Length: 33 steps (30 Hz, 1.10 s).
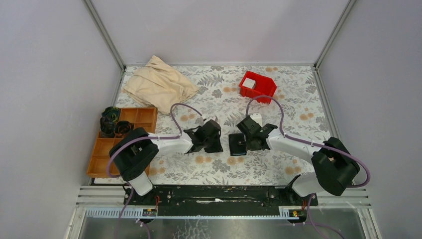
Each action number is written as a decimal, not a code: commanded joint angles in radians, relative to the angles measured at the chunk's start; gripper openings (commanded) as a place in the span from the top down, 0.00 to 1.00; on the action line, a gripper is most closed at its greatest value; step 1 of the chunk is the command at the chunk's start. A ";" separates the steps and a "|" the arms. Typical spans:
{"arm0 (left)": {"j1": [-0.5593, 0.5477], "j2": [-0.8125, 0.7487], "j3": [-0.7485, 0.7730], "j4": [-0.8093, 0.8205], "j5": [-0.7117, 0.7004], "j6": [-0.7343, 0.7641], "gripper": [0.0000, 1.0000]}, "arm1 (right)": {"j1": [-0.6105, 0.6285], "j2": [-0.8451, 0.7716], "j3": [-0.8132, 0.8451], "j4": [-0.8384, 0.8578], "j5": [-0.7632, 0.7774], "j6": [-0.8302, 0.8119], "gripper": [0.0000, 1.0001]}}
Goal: Put the credit cards into the card holder
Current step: Close the card holder at the center of the board, then adjust the card holder at the center of the board.
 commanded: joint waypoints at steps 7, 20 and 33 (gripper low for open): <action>-0.049 0.147 0.070 -0.054 -0.070 0.027 0.84 | -0.008 0.053 -0.032 0.161 -0.116 0.018 0.95; -0.008 0.157 0.056 -0.122 -0.172 0.006 0.83 | -0.012 0.109 -0.005 0.254 -0.174 -0.037 0.96; 0.034 0.099 0.005 -0.148 -0.203 -0.013 0.83 | -0.011 0.183 0.053 0.288 -0.208 -0.058 0.96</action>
